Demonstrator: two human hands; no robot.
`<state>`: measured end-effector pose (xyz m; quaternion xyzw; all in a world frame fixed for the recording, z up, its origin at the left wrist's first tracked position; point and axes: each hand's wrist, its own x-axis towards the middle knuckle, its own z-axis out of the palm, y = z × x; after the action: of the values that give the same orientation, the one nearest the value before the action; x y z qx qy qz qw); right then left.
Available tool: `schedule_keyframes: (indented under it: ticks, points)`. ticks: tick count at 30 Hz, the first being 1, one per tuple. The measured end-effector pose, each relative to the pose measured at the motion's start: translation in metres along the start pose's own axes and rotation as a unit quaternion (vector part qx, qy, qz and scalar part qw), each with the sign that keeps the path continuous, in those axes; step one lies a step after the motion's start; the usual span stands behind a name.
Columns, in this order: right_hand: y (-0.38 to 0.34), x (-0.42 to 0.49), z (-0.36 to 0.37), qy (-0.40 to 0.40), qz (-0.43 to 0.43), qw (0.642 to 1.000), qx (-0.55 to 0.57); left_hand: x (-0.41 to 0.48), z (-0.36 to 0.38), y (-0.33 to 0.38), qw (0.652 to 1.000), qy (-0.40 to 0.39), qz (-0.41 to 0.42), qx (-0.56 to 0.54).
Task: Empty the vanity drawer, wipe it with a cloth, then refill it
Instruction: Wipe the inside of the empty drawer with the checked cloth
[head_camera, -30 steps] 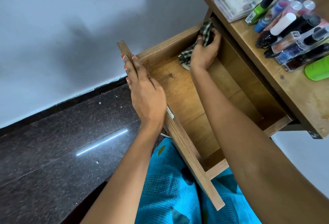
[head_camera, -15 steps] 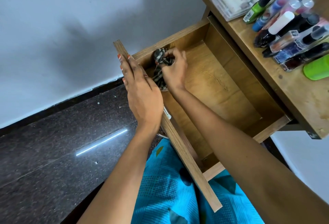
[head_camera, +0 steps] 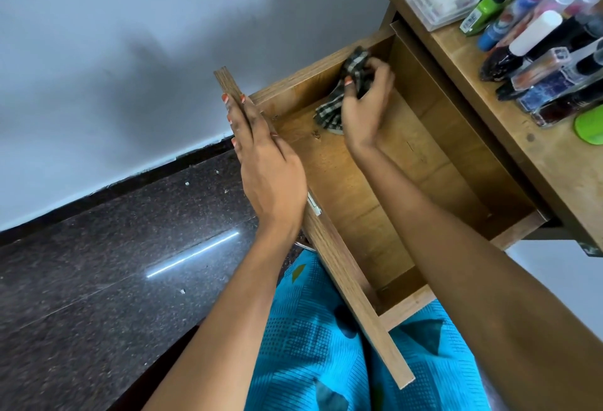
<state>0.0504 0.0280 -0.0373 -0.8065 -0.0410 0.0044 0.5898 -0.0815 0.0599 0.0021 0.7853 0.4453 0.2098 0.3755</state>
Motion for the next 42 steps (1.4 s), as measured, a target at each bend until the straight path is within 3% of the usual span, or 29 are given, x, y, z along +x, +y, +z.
schedule_keyframes:
  ticks: [6, 10, 14, 19, 24, 28, 31, 35, 38, 42]
  points:
    - [0.007, -0.043, 0.015, -0.096, -0.17, 0.978, -0.071, 0.0, 0.001, 0.001, 1.0, 0.001, -0.006, 0.007]
    - [0.002, -0.053, 0.019, -0.148, -0.237, 0.955, -0.1, 0.001, 0.002, 0.001, 1.0, 0.002, -0.009, 0.0]
    - [-0.004, -0.057, 0.016, -0.21, -0.236, 0.939, -0.138, 0.001, 0.002, 0.001, 1.0, 0.002, -0.008, 0.0]
    - [-0.01, -0.058, 0.011, -0.229, -0.158, 0.951, -0.136, 0.0, 0.002, 0.001, 1.0, 0.002, -0.008, 0.003]
    - [-0.028, -0.055, 0.009, -0.306, -0.142, 0.888, -0.313, 0.0, 0.001, 0.001, 1.0, 0.004, -0.004, 0.008]
    - [-0.039, -0.05, 0.012, -0.338, -0.134, 0.859, -0.36, 0.0, 0.001, 0.001, 1.0, 0.004, -0.003, 0.007]
    - [-0.029, -0.047, 0.013, -0.338, -0.143, 0.85, -0.377, 0.0, 0.0, 0.002, 1.0, -0.003, -0.007, 0.009]
    - [-0.017, -0.04, 0.015, -0.319, -0.084, 0.89, -0.316, 0.001, -0.001, 0.004, 1.0, -0.003, -0.007, 0.011]
    - [-0.016, -0.038, 0.012, -0.31, -0.095, 0.882, -0.341, 0.001, -0.001, 0.004, 1.0, -0.007, -0.006, 0.009]
    - [-0.007, -0.023, -0.002, -0.21, -0.114, 0.901, -0.361, 0.002, 0.0, 0.003, 1.0, -0.006, -0.007, 0.004]
